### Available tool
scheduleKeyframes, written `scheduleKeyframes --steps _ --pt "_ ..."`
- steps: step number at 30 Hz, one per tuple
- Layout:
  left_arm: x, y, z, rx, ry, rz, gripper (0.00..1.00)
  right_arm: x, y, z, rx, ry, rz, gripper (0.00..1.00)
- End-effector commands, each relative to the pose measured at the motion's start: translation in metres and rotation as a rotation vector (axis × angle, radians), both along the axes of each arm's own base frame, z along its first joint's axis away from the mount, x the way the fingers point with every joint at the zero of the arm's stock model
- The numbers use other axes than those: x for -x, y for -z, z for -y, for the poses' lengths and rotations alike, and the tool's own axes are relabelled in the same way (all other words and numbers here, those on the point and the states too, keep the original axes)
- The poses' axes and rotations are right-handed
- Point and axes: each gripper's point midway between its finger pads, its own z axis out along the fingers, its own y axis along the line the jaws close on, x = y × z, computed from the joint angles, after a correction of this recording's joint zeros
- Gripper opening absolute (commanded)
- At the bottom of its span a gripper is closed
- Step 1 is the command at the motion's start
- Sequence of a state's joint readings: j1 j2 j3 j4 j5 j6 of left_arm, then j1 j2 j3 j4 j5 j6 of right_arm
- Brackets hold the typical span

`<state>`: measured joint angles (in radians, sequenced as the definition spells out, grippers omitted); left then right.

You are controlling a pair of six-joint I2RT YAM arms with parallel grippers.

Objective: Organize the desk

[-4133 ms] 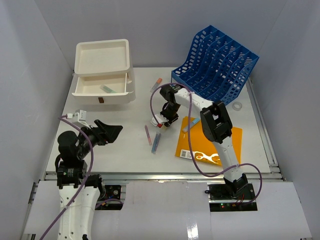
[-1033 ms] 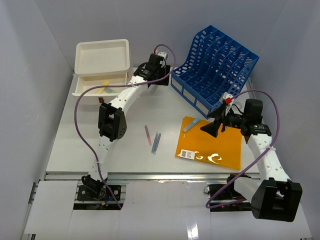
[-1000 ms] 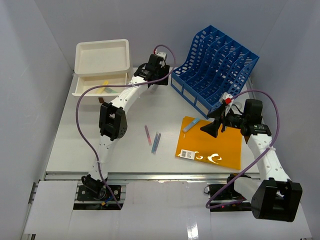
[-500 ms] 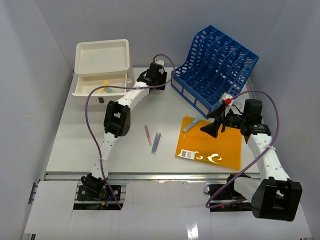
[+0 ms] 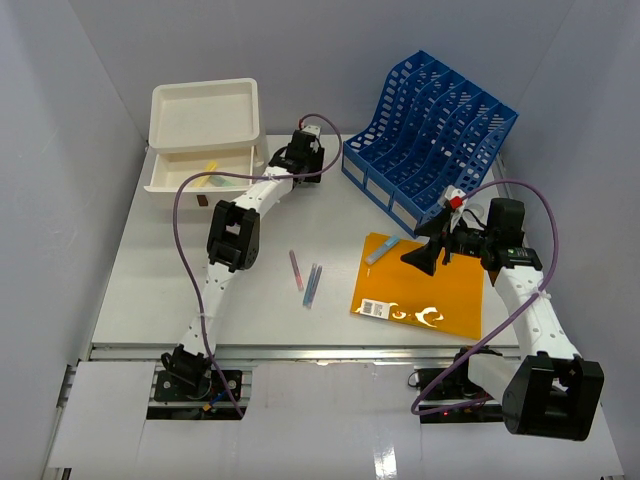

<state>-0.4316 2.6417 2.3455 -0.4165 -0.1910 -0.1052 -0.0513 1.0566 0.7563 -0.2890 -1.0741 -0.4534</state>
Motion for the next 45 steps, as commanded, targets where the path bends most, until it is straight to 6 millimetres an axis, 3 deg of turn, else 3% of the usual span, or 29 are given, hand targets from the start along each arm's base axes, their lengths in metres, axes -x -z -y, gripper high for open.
scheduleKeyframes --steps 1,8,12,14,18,22,24,30,32,33,34,36,38,40,42,45 --pt "-0.004 -0.015 0.012 0.052 0.034 0.030 0.61 0.000 -0.001 -0.001 -0.012 -0.019 0.008 0.96" --pt "0.006 -0.003 0.009 0.049 0.031 -0.009 0.39 0.001 -0.002 -0.001 -0.011 -0.019 0.010 0.96" --pt "0.018 -0.010 0.010 0.072 0.030 -0.030 0.26 0.001 -0.002 -0.001 -0.013 -0.019 0.011 0.96" --pt "0.026 -0.023 0.011 0.092 0.026 -0.027 0.21 0.001 -0.003 -0.001 -0.012 -0.019 0.015 0.96" --pt "0.042 -0.065 0.014 0.160 0.014 0.001 0.13 0.002 -0.004 0.000 -0.010 -0.017 0.022 0.96" --pt "0.071 -0.127 0.019 0.272 0.034 0.051 0.11 0.001 -0.004 0.002 -0.001 -0.008 0.035 0.96" --pt "0.095 -0.164 0.019 0.347 0.063 0.077 0.10 0.002 -0.005 0.002 -0.001 -0.009 0.038 0.96" --pt "0.174 -0.241 0.017 0.578 0.146 0.105 0.09 0.003 -0.004 0.002 -0.007 -0.012 0.028 0.96" --pt "0.199 -0.241 0.007 0.616 0.136 0.087 0.08 0.002 -0.003 0.003 -0.005 -0.010 0.028 0.96" --pt "0.215 -0.270 -0.001 0.674 0.126 0.135 0.06 0.002 -0.003 0.003 -0.003 -0.009 0.029 0.96" --pt "0.224 -0.266 -0.010 0.690 0.101 0.129 0.05 0.002 -0.003 0.003 -0.003 -0.009 0.028 0.96" --pt "0.239 -0.286 -0.035 0.762 0.028 0.176 0.04 0.002 -0.003 0.003 -0.003 -0.008 0.029 0.96" --pt "0.253 -0.302 -0.072 0.850 -0.091 0.226 0.02 0.002 -0.002 0.003 -0.003 -0.008 0.026 0.96" --pt "0.270 -0.302 -0.109 0.914 -0.225 0.260 0.00 0.002 -0.002 0.003 -0.005 -0.007 0.025 0.96" --pt "0.268 -0.298 -0.154 1.007 -0.419 0.284 0.00 0.002 -0.001 0.003 -0.006 -0.009 0.022 0.96" --pt "0.269 -0.281 -0.193 1.075 -0.611 0.263 0.00 0.002 -0.001 0.003 -0.007 -0.008 0.022 0.96"
